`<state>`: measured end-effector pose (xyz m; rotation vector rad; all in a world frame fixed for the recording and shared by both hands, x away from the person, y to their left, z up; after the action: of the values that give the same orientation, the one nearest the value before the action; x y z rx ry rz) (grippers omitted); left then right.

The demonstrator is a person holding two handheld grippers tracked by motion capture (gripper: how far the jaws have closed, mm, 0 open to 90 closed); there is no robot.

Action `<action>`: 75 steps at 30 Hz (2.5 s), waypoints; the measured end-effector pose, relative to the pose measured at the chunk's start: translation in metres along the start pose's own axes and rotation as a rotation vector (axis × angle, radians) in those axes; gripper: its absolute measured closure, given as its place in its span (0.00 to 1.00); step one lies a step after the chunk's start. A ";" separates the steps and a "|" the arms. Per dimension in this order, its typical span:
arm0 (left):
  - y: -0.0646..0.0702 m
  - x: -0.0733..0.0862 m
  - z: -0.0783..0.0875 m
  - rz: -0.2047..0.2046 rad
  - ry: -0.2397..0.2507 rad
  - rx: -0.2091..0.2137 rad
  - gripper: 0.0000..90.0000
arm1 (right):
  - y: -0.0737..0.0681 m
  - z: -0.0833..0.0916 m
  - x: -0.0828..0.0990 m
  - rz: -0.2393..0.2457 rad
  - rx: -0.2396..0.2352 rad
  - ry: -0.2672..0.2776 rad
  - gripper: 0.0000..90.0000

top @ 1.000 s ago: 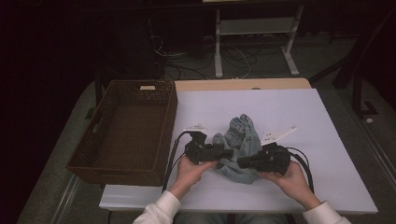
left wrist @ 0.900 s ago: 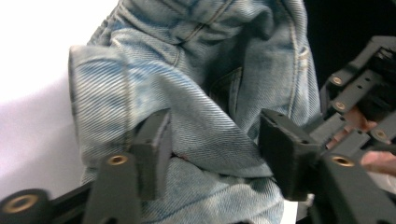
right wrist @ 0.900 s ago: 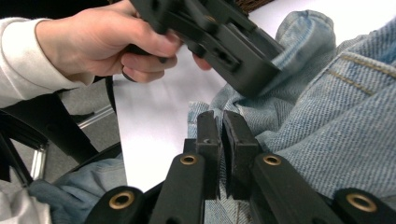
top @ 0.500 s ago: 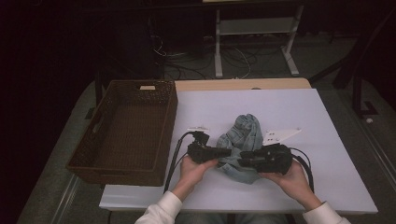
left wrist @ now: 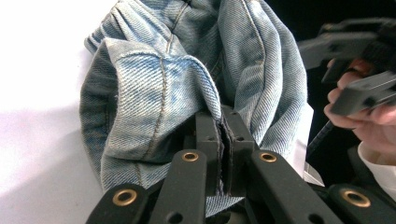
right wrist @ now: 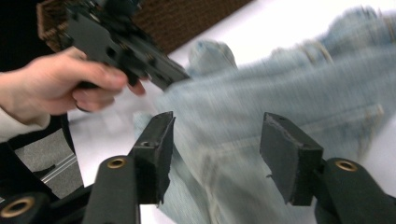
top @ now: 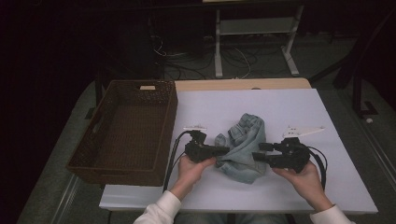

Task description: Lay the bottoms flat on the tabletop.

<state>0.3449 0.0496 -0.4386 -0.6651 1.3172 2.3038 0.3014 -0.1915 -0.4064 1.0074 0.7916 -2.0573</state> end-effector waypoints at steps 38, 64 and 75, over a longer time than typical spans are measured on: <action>0.001 -0.001 0.002 -0.010 0.020 -0.004 0.96 | 0.011 -0.007 0.014 0.035 0.005 -0.151 0.92; 0.003 0.006 0.034 -0.009 0.023 -0.019 0.96 | 0.081 0.052 0.048 -0.205 0.067 -0.101 0.94; 0.003 0.039 0.040 -0.003 -0.079 -0.049 0.96 | 0.089 0.046 0.075 -0.276 0.094 -0.199 0.93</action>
<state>0.3038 0.0872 -0.4421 -0.5848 1.2274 2.3416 0.3199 -0.3008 -0.4642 0.7605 0.7695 -2.4066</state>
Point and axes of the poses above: each handheld gripper's, and its own axes: z roughly backward along the jaws, x roughly out of its underside, y roughly to its right, the point moved 4 cm from there along -z, roughly forward along the jaws, and after that the axes turned 8 degrees about z, right-handed, at the moved point
